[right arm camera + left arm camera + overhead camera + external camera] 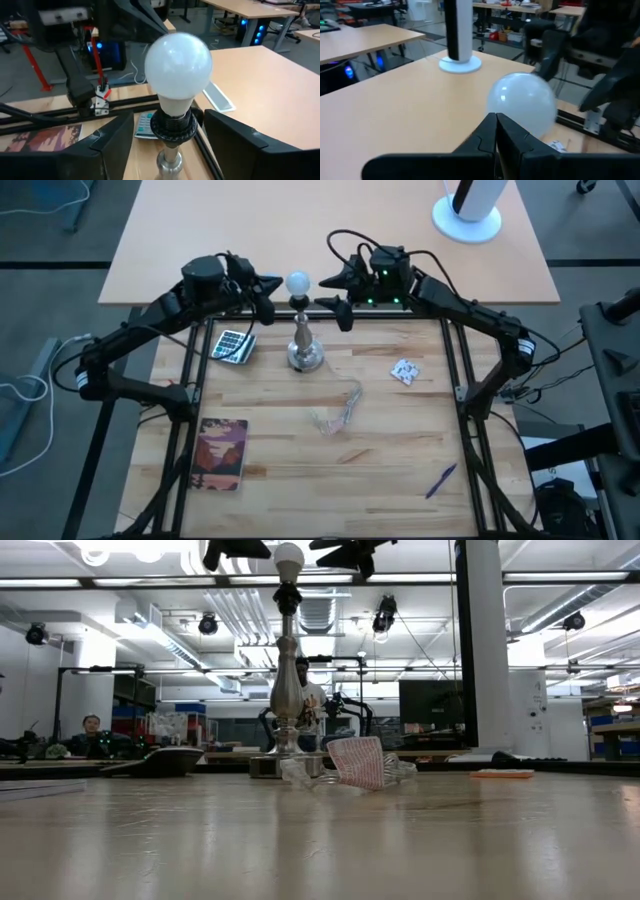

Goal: Screw lightbulb
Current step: Remove the lightbulb from the lamp

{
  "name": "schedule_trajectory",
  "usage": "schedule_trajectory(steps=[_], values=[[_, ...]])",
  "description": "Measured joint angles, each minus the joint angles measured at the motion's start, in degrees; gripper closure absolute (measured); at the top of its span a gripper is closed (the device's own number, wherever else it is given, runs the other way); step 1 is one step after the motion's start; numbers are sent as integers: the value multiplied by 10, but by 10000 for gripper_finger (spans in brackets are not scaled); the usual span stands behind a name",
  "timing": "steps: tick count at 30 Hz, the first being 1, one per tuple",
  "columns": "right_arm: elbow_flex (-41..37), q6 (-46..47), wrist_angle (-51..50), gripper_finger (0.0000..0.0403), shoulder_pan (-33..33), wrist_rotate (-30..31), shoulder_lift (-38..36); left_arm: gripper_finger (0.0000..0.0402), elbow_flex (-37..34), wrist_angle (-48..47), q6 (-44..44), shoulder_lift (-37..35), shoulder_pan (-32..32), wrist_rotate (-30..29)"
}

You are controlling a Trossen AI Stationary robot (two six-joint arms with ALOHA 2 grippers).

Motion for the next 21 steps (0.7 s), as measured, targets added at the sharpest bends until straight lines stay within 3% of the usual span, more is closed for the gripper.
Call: schedule_trajectory(steps=[5, 12, 21], values=[[0, 10, 0, 228, 0, 0, -1, 401, 0, 12, 7, 5, 0, -19], [-1, 8, 28, 387, 1, -48, 17, 401, 0, 31, 12, 15, 5, -28], [-1, 15, 63, 400, -3, -54, 26, 402, -1, 33, 13, 26, 12, -27]])
